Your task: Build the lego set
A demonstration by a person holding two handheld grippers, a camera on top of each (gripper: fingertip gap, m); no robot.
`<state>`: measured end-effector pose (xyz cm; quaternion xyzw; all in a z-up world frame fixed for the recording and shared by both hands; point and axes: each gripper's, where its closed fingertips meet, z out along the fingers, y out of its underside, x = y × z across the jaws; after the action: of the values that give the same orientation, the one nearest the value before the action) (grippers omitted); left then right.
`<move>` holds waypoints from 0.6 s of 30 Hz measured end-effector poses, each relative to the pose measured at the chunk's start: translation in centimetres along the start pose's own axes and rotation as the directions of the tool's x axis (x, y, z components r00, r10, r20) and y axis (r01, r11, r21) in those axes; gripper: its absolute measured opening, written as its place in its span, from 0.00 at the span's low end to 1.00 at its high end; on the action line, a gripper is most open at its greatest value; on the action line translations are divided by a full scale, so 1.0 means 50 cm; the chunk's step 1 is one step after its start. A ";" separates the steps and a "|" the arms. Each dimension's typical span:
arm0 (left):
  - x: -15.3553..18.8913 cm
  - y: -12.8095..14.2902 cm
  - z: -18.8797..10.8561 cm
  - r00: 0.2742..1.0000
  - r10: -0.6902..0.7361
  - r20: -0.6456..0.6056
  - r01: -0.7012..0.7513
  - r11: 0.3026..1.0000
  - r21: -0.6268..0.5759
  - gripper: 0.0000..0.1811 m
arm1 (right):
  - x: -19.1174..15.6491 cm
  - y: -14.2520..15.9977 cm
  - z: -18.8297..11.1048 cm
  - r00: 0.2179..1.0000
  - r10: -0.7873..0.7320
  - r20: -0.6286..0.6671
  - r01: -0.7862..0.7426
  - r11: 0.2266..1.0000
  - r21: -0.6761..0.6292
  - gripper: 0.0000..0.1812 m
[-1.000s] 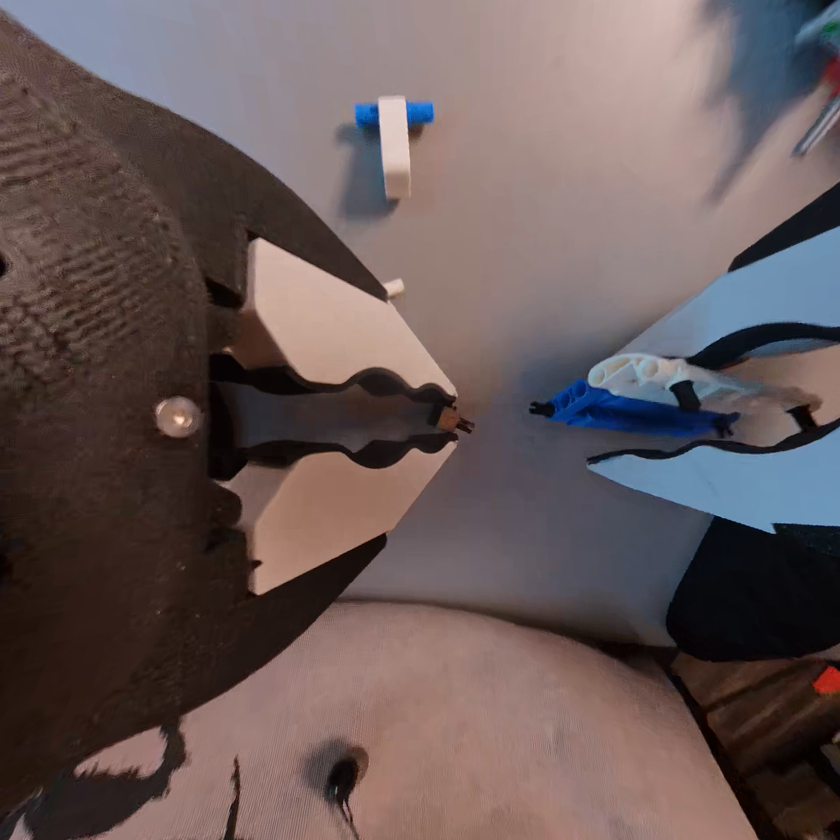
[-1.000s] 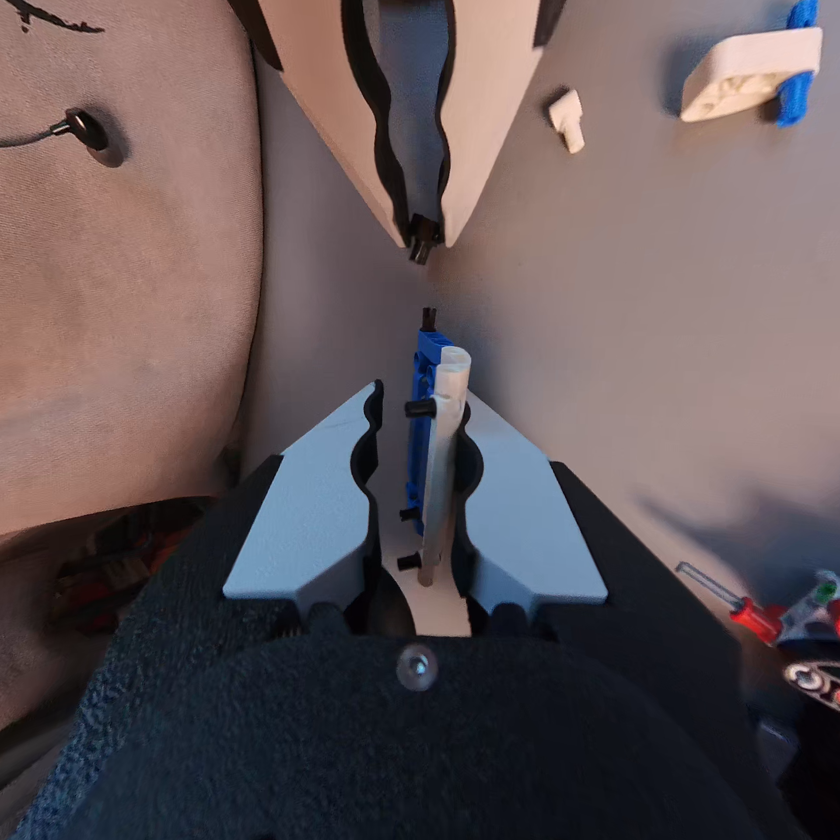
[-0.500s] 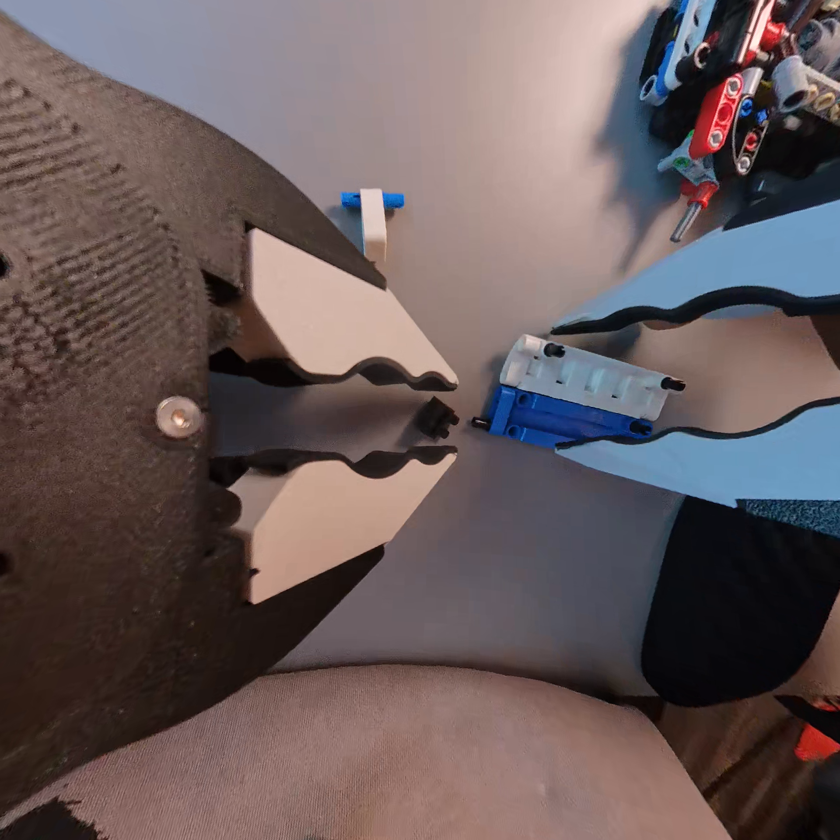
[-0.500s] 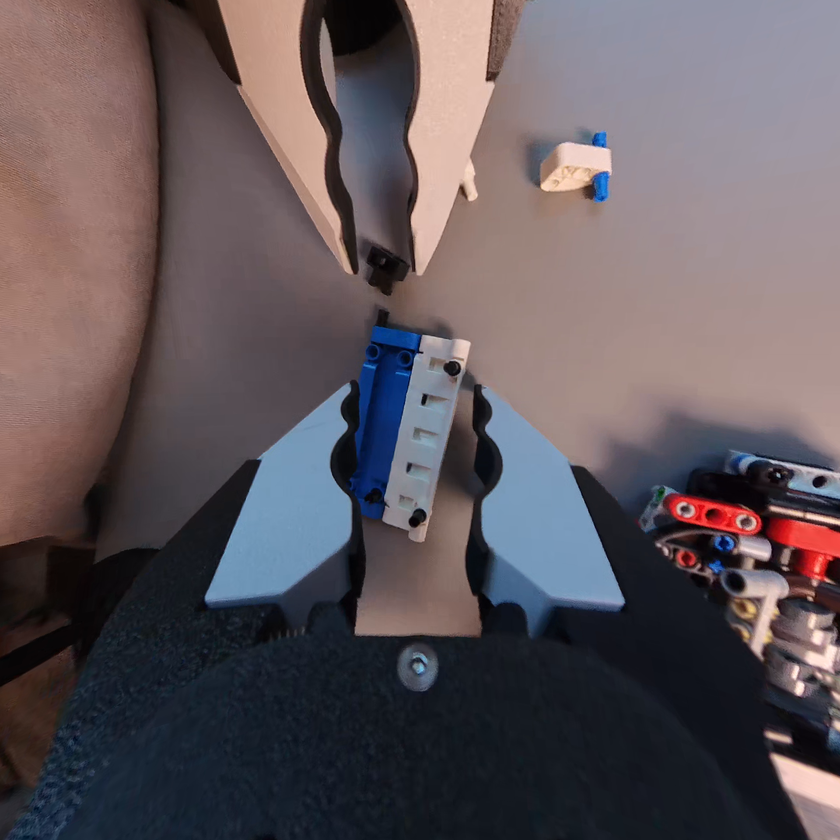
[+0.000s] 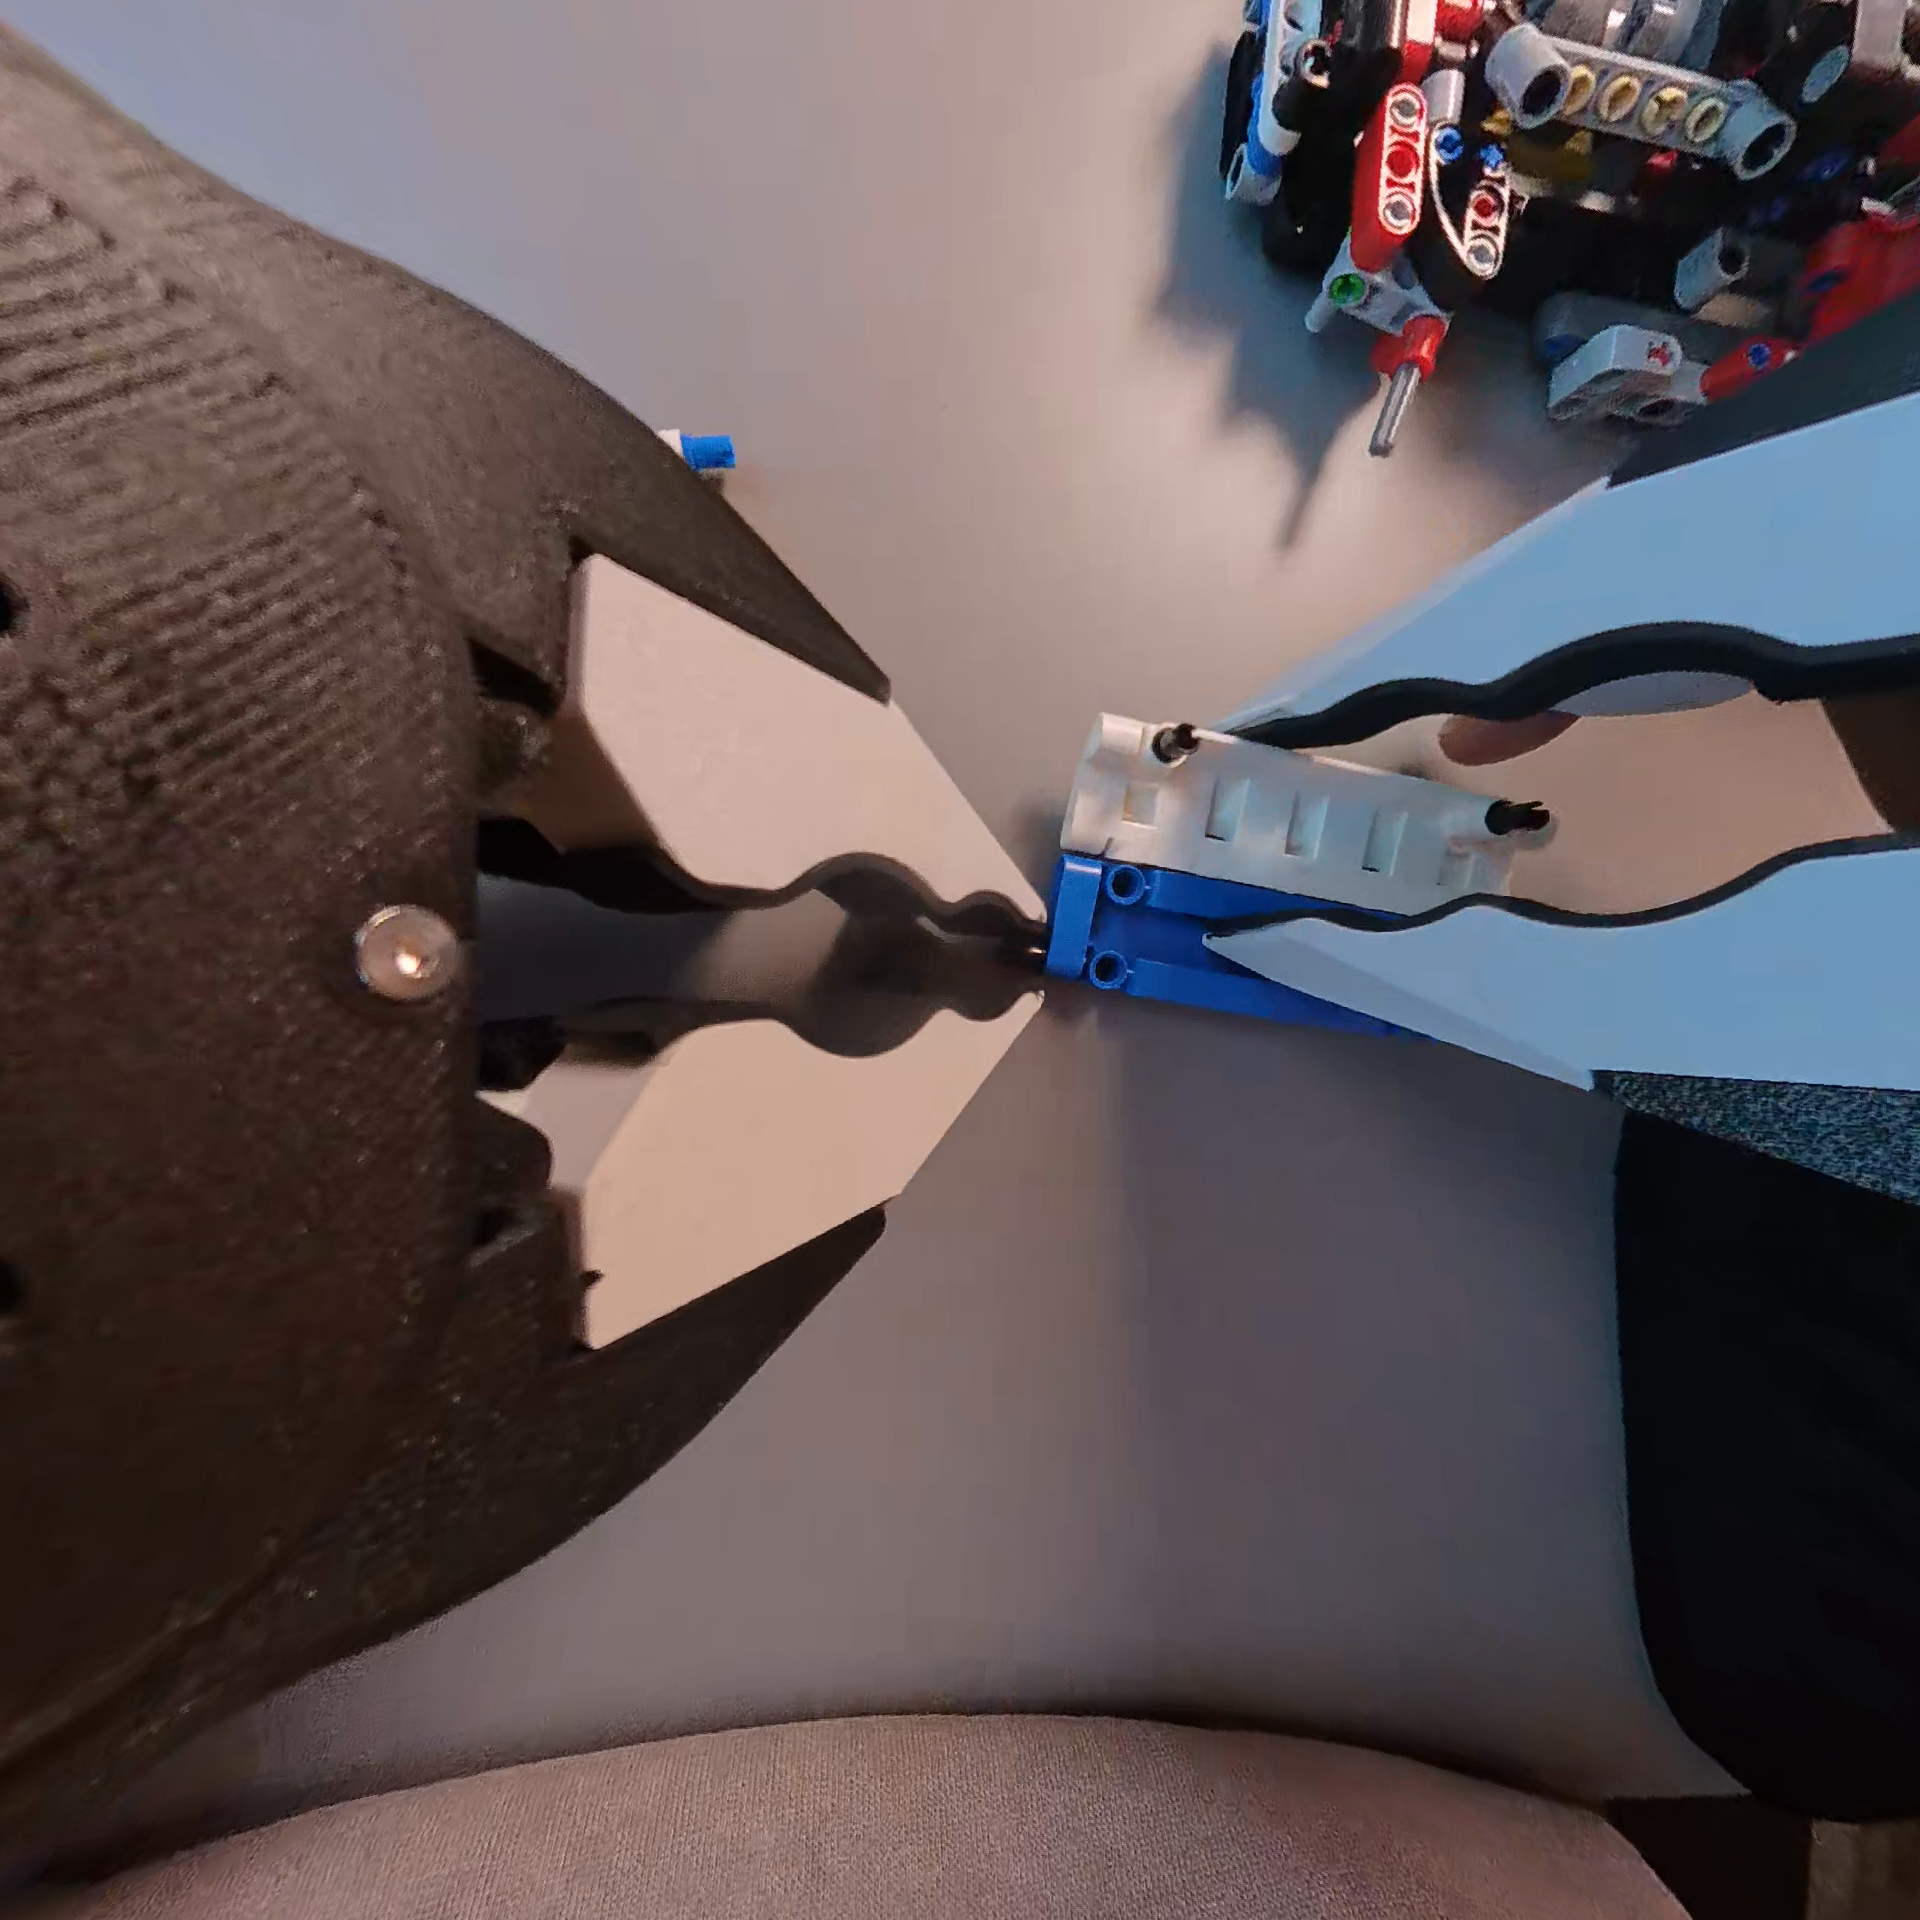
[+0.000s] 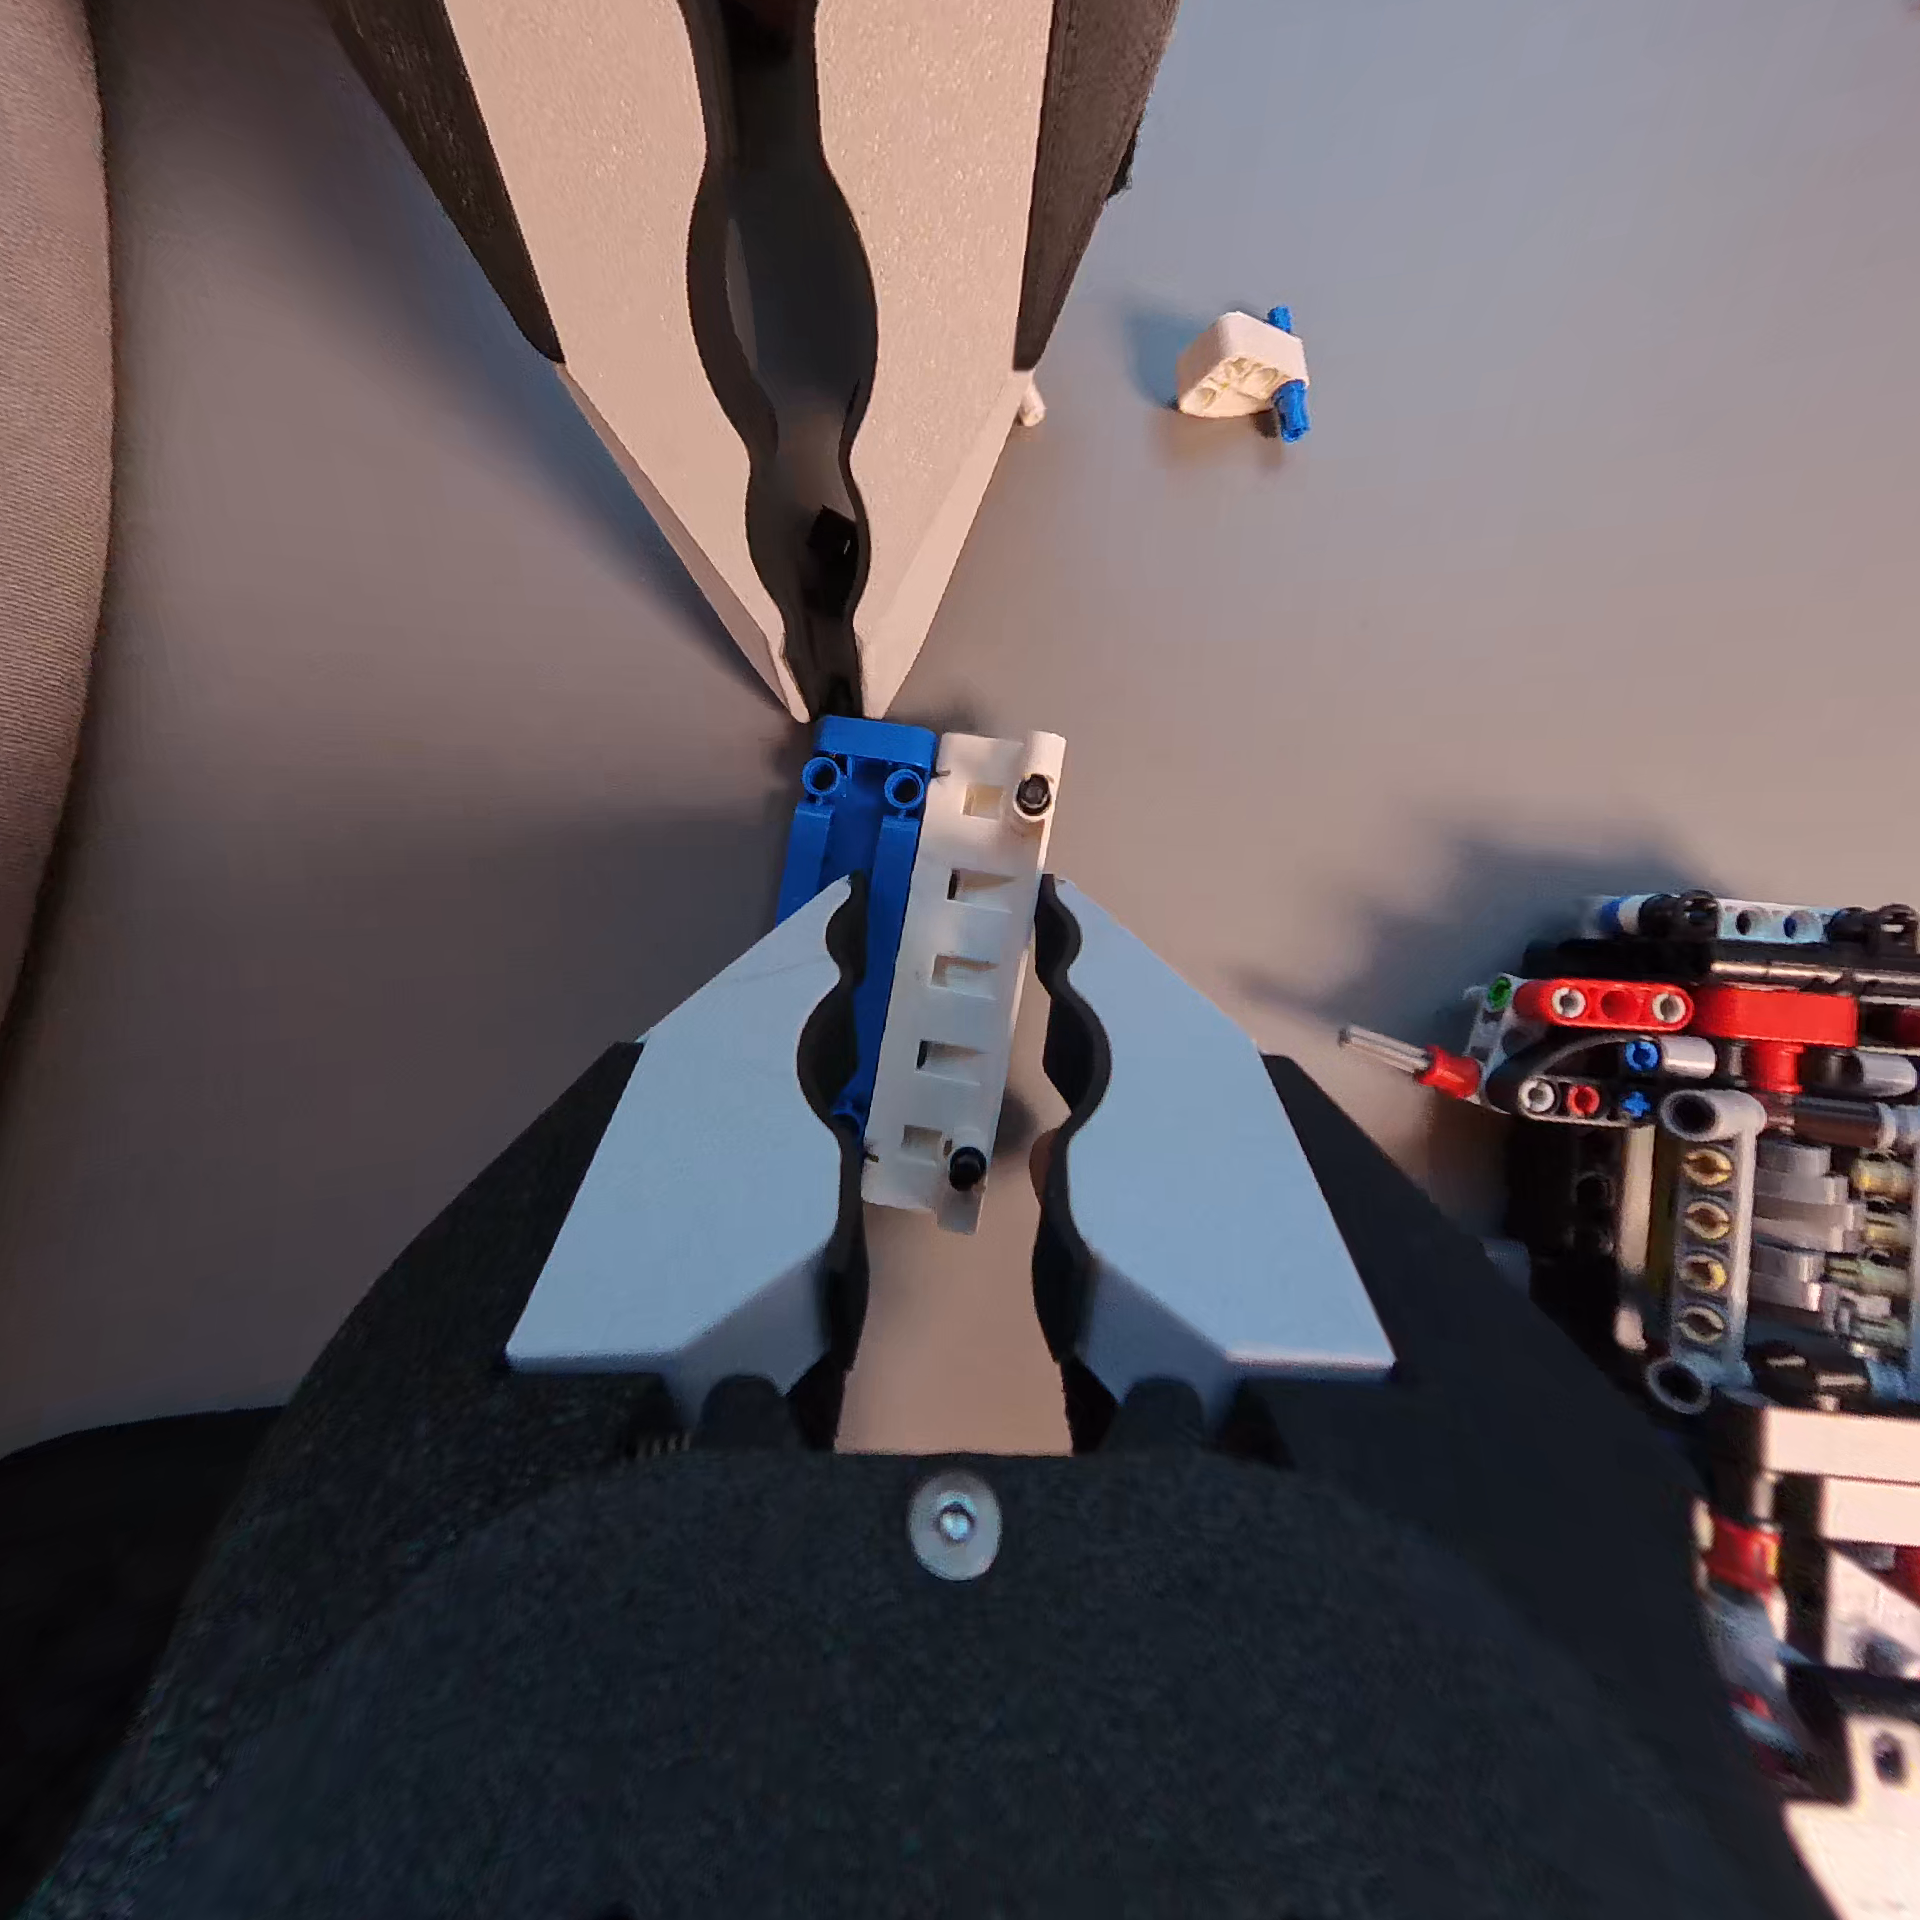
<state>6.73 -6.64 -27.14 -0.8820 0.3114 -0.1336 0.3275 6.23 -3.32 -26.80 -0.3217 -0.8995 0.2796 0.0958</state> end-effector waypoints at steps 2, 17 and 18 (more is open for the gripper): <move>0.001 -0.003 -0.001 0.999 0.038 0.016 -0.038 0.999 0.004 0.02 | -0.001 0.000 -0.003 1.000 0.005 -0.016 -0.004 1.000 0.023 0.16; -0.056 -0.110 -0.151 0.844 0.139 0.518 -0.353 0.870 0.343 0.01 | 0.028 -0.065 -0.188 0.610 0.687 0.396 -0.672 0.182 0.718 0.31; -0.053 -0.125 -0.155 0.829 0.152 0.538 -0.380 0.859 0.344 0.01 | 0.024 -0.089 -0.185 0.596 0.667 0.448 -0.678 0.119 0.725 0.29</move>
<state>4.16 -5.10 -17.28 -0.7363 0.3024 0.0775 0.6004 6.21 -1.31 -16.64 -0.5967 -0.3923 0.6932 0.0976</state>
